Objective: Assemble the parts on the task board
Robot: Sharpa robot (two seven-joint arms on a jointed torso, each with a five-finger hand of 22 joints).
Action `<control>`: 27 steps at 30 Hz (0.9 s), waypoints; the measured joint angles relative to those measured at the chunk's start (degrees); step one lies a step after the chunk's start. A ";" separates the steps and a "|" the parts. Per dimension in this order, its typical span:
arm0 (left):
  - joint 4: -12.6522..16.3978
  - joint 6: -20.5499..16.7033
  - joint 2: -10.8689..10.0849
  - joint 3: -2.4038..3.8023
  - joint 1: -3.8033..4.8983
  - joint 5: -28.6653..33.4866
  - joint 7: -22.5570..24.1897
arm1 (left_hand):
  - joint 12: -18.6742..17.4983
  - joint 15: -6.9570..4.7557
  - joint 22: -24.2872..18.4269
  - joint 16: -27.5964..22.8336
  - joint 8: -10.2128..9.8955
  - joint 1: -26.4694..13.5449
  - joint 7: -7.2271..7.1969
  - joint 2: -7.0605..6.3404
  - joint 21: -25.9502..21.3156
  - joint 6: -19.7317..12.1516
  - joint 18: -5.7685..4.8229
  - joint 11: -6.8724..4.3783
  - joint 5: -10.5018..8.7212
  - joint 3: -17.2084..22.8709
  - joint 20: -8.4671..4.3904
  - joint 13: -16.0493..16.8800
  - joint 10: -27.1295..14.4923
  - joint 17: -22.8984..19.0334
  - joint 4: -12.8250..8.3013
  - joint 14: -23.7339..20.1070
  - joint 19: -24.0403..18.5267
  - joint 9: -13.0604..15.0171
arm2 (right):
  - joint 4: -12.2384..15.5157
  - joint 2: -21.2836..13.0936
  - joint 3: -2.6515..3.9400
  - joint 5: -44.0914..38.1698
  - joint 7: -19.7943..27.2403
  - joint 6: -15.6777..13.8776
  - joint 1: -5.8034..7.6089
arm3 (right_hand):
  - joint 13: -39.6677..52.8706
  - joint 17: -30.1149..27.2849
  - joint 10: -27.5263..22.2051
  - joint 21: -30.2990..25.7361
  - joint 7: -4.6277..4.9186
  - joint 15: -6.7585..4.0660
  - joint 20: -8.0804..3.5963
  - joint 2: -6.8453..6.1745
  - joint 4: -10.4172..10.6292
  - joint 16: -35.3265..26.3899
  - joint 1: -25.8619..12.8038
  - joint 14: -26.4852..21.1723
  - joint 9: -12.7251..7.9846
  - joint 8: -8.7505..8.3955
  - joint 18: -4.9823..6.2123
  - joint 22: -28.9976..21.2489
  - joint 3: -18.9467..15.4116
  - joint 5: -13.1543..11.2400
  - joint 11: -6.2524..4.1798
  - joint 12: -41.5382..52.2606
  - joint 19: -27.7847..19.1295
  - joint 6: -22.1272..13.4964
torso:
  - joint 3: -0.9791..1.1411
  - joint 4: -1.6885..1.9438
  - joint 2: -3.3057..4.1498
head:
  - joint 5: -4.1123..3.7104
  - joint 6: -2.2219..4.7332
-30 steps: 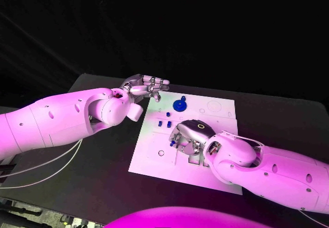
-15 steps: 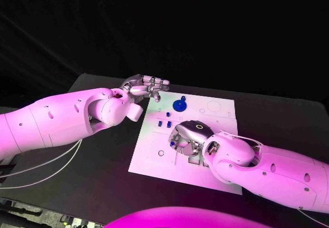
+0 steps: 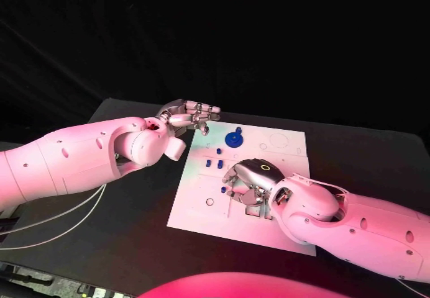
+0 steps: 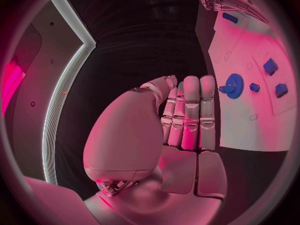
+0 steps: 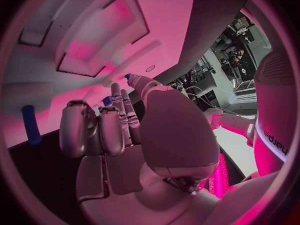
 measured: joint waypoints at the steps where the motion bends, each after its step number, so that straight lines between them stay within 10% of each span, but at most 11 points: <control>1: 0.00 0.01 -0.01 0.00 0.00 0.00 -0.02 | 0.00 0.00 -0.03 0.00 0.00 0.00 0.00 0.00 0.00 0.00 0.00 0.00 0.00 0.00 0.00 0.00 0.00 -0.03 0.00 0.00 0.00 0.00 | 0.52 -0.56 0.06 0.00 -0.03 -0.17 0.04 | 0.00 0.00 0.00 0.00 0.00 0.00 0.00 0.00 -0.13 0.00 0.00 0.00 0.00 0.00 0.00 0.00 -0.13 0.00 0.00 0.00 0.00 0.00 | 0.02 0.00 -0.01 | -0.08 0.08; 14: -0.03 0.20 -0.35 -0.01 0.00 -0.03 -0.16 | 0.00 0.00 -0.11 0.00 0.00 0.00 0.00 0.00 0.00 0.00 0.00 0.00 0.00 0.00 0.00 0.00 0.00 -0.05 0.00 0.00 0.00 0.01 | 4.74 -11.63 1.21 1.75 -0.07 0.36 5.57 | -0.10 -0.82 -0.51 -1.98 -1.20 0.00 0.55 -0.38 -0.61 -0.32 -0.37 0.00 0.12 0.51 0.00 -0.01 -1.29 0.00 -0.51 0.68 -0.47 1.22 | -0.02 -0.20 -0.08 | -2.14 1.38; 27: -0.01 0.45 -0.48 -0.05 0.00 -0.12 -0.36 | 0.00 0.00 -0.10 0.00 0.00 0.00 -0.01 0.00 0.00 0.00 0.00 0.00 0.00 -0.16 0.00 -0.01 0.00 -0.05 -0.16 0.00 0.00 -0.04 | 2.42 -14.01 1.14 3.55 1.97 3.59 6.40 | -0.23 -1.12 -1.45 -2.46 -1.41 0.00 0.29 -0.76 -0.92 -0.32 -0.75 0.00 -0.09 0.51 0.00 -0.02 -4.08 0.22 -0.64 0.99 -0.73 1.01 | -0.02 -0.31 -0.14 | -2.46 1.77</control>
